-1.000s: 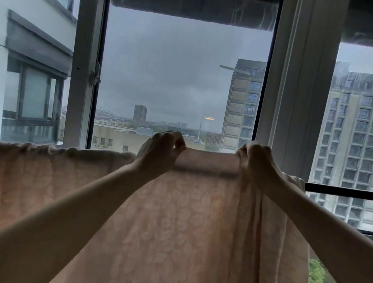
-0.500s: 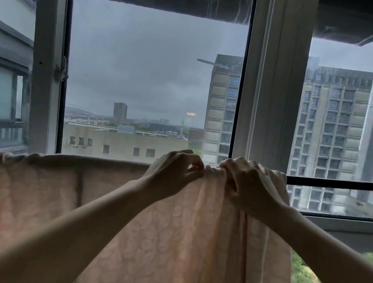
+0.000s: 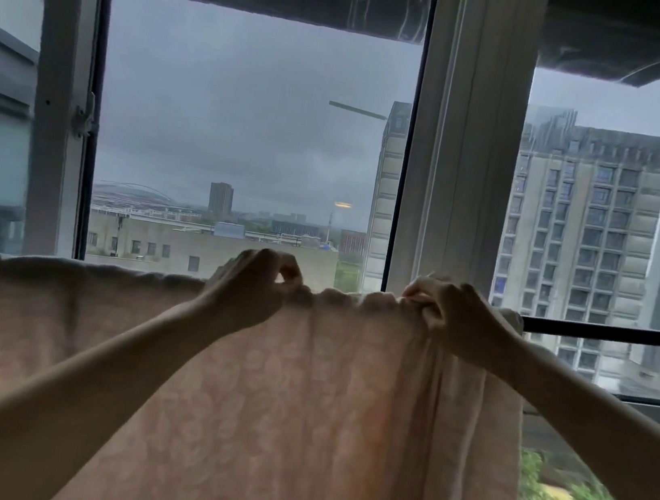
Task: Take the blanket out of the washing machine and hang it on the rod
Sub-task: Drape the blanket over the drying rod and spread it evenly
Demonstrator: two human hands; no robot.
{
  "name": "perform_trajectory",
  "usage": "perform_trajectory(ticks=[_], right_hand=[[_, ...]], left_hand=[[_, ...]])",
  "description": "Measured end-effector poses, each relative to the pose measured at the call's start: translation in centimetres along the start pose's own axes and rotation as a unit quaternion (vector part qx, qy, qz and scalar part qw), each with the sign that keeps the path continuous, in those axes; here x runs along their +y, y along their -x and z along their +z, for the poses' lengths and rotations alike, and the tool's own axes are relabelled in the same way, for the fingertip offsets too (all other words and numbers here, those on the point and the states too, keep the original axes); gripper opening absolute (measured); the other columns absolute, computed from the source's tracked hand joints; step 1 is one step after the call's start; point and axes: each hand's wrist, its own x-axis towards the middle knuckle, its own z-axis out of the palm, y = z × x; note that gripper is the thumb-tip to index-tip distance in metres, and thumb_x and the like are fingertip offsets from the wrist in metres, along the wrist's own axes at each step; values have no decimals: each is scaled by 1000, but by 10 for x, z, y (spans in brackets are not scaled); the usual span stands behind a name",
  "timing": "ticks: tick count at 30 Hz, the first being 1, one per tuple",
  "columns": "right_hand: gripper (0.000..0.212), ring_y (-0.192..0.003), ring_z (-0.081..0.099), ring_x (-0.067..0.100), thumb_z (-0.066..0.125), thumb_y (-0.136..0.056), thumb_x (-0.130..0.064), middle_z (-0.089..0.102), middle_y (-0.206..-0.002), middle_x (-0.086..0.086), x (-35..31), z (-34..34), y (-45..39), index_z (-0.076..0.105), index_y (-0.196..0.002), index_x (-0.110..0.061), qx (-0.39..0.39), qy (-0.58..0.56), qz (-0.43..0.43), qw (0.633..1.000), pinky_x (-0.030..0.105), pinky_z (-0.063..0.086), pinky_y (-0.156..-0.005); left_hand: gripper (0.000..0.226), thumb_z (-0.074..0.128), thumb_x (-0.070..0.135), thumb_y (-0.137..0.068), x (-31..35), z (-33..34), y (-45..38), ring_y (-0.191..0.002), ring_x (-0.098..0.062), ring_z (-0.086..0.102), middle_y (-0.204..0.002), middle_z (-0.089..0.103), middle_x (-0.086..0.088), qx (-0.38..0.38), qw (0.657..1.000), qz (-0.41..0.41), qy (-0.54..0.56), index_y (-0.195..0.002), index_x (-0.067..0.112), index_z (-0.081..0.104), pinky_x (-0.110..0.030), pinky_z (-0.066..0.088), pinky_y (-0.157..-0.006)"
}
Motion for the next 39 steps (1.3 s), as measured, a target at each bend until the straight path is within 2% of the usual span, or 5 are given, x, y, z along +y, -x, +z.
perform_trajectory(ticks=[5, 16, 30, 35, 39], right_hand=[[23, -89, 63, 7, 58, -89, -6, 68, -103, -2, 8, -1, 1, 67, -108, -17, 10, -20, -49, 999, 19, 51, -81], [24, -75, 65, 16, 54, -86, 2, 68, -86, 3, 17, 0, -1, 64, -99, -15, 103, -26, -6, 994, 37, 57, -69], [19, -77, 67, 17, 53, -90, -4, 70, -86, 3, 24, -2, 4, 66, -97, -18, 117, -25, 7, 993, 41, 57, -68], [21, -85, 68, 21, 53, -90, -3, 71, -93, 8, 6, 3, -3, 67, -100, -14, 119, -32, -11, 992, 40, 55, -74], [20, -84, 68, 17, 53, -91, -6, 72, -93, 5, 5, 3, -3, 67, -101, -15, 111, -30, -18, 993, 37, 56, -74]], left_hand=[[11, 64, 38, -87, 43, 24, -8, -79, -5, 61, -88, 67, 17, -31, 996, 75, 40, -86, 29, 71, -29, 49, -74], [9, 60, 17, -91, 28, 21, -10, -77, -16, 60, -90, 70, -3, 15, 1000, 16, -6, -90, 13, 68, -31, 50, -72], [9, 61, 22, -89, 41, 20, -14, -83, -21, 65, -91, 71, -1, -13, 998, 41, -53, -87, 19, 69, -38, 54, -76], [11, 64, 33, -88, 57, 28, -18, -76, -6, 60, -95, 68, 7, -35, 997, 64, -5, -94, 24, 67, -21, 44, -62], [12, 65, 34, -87, 65, 40, -18, -81, -16, 65, -89, 70, 3, -23, 997, 73, 4, -84, 23, 68, -33, 52, -72]])
